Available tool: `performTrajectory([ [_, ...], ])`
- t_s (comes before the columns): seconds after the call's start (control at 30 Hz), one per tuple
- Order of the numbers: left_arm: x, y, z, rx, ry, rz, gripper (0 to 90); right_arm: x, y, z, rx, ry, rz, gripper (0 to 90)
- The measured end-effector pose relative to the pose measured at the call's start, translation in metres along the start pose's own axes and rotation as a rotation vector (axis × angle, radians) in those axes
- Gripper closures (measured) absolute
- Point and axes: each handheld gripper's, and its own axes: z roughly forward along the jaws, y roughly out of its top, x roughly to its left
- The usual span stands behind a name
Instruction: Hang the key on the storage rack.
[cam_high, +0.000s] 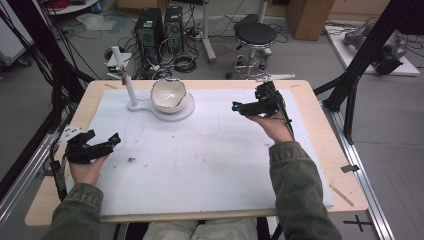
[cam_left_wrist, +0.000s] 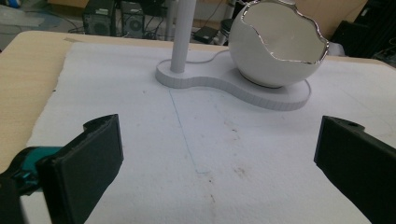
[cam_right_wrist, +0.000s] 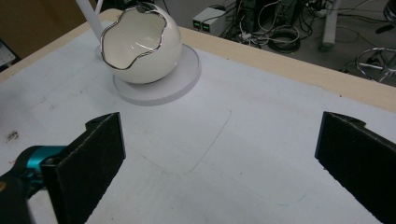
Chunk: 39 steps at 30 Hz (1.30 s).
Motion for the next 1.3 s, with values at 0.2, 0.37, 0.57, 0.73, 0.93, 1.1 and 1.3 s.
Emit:
performTrajectory([
  [0.2,0.000,0.000,0.000,0.002,0.002,0.002,1.7,-0.005,-0.010,-0.003,-0.007,-0.012,0.014,0.6],
  [0.37,-0.001,0.000,0.000,0.004,0.002,0.008,1.7,-0.010,-0.024,-0.011,-0.030,-0.035,0.040,0.6],
  [0.57,-0.001,0.000,0.000,0.009,-0.005,0.009,1.7,-0.015,-0.039,-0.018,-0.041,-0.066,0.053,0.6],
  [0.73,-0.001,-0.001,0.000,0.012,-0.005,0.011,1.7,-0.018,-0.050,-0.021,-0.043,-0.087,0.054,0.6],
  [0.93,-0.001,-0.001,0.000,0.016,-0.010,0.010,1.7,-0.022,-0.063,-0.025,-0.038,-0.126,0.049,0.6],
  [1.1,-0.002,-0.001,0.000,0.021,-0.012,0.010,1.7,-0.024,-0.078,-0.027,-0.033,-0.164,0.049,0.6],
  [1.3,-0.002,-0.001,0.000,0.023,-0.017,0.008,1.7,-0.024,-0.092,-0.025,-0.036,-0.183,0.051,0.6],
])
